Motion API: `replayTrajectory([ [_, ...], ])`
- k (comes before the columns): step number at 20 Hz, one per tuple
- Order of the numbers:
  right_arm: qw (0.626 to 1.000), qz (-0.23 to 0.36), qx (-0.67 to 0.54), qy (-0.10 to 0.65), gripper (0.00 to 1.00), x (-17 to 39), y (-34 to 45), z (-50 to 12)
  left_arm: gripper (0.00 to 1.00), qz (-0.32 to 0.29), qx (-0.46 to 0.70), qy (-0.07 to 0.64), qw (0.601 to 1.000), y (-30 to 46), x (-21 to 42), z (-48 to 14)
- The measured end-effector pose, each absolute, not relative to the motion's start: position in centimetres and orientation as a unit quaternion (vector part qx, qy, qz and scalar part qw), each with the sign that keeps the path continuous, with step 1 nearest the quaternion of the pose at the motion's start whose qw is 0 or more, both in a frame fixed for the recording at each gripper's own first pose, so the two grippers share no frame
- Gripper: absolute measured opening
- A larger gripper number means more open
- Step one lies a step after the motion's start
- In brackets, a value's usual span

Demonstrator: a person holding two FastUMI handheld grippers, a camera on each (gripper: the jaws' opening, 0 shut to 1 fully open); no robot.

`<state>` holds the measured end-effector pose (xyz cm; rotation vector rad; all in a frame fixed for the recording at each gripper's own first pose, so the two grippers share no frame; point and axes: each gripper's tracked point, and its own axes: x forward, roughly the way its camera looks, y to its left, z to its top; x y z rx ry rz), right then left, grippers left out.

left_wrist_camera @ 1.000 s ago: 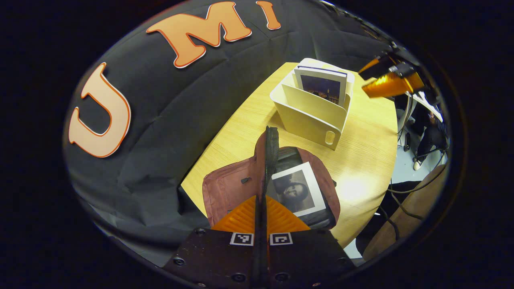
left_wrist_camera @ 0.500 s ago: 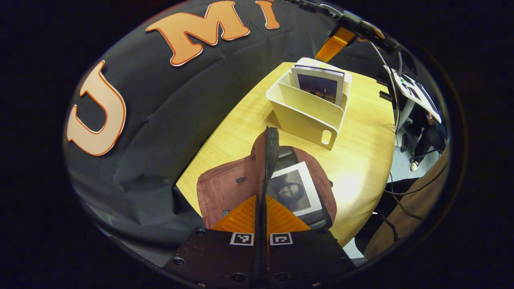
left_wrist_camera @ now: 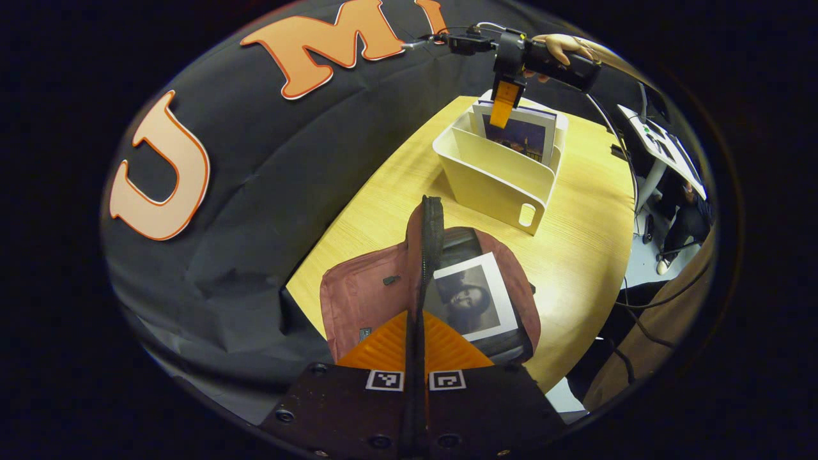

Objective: Open the schoolbag, grab two books from the bookshelf and put them into the schoolbag.

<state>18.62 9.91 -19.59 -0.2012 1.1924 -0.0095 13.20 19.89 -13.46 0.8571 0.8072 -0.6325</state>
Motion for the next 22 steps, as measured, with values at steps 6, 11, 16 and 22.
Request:
replayTrajectory([
  [6,0.808,-0.027,-0.083,0.582,0.83,18.4,8.7,-21.6,0.01,-0.292,0.4,0.376,0.783,20.1,13.3,-13.4],
  [11,0.806,-0.04,-0.053,0.588,0.36,18.0,8.3,-21.9,0.01,-0.294,0.402,0.376,0.782,20.0,13.3,-13.5],
  [16,0.82,-0.037,-0.042,0.57,0.31,17.5,8.9,-19.3,0.01,-0.294,0.399,0.375,0.783,20.2,13.3,-13.5],
  [22,0.857,-0.037,-0.068,0.509,0.31,16.3,9.5,-10.5,0.01,-0.298,0.387,0.377,0.787,20.1,13.1,-14.0],
])
